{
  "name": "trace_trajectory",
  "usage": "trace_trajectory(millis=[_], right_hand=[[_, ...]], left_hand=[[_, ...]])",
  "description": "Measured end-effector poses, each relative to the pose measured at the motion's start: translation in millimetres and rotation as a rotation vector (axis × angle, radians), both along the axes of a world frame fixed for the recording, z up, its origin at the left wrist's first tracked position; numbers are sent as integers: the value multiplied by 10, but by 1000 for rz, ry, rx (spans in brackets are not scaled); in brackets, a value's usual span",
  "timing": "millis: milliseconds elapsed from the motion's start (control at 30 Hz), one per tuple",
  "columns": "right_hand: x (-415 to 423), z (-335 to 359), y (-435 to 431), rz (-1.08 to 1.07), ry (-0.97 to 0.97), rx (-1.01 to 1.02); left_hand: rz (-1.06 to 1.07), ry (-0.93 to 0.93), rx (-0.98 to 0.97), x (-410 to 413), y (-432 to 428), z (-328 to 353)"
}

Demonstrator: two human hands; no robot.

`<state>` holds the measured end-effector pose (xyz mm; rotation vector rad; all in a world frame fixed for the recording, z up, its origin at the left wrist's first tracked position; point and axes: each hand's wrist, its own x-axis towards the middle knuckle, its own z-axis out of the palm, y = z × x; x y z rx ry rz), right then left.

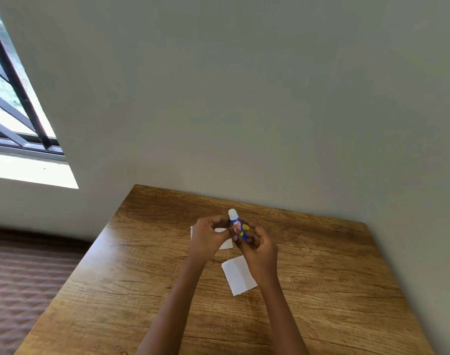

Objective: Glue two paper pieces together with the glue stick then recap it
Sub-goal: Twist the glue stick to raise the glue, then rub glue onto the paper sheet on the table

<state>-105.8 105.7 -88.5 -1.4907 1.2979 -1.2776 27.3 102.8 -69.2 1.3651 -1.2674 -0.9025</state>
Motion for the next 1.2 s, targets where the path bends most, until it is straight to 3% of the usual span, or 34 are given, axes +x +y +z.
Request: trace_trajectory(millis=[133, 267, 367, 467, 800, 1000, 1200], right_hand=[[-57, -41, -14, -41, -30, 22], [-121, -108, -57, -132, -79, 68], [-122, -176, -73, -135, -98, 107], [-100, -220, -90, -133, -105, 148], [-84, -290, -144, -76, -141, 170], [167, -313, -229, -7, 32, 141], [417, -369, -353, 49, 104, 104]], left_hand=[[116, -302, 49, 365, -40, -69], [284, -388, 51, 674, -64, -245], [262, -595, 192, 793, -133, -424], [181, -670, 342, 752, -169, -510], [243, -934, 218, 466, -17, -769], [382, -724, 195, 479, -2, -738], [280, -783, 295, 672, -150, -737]])
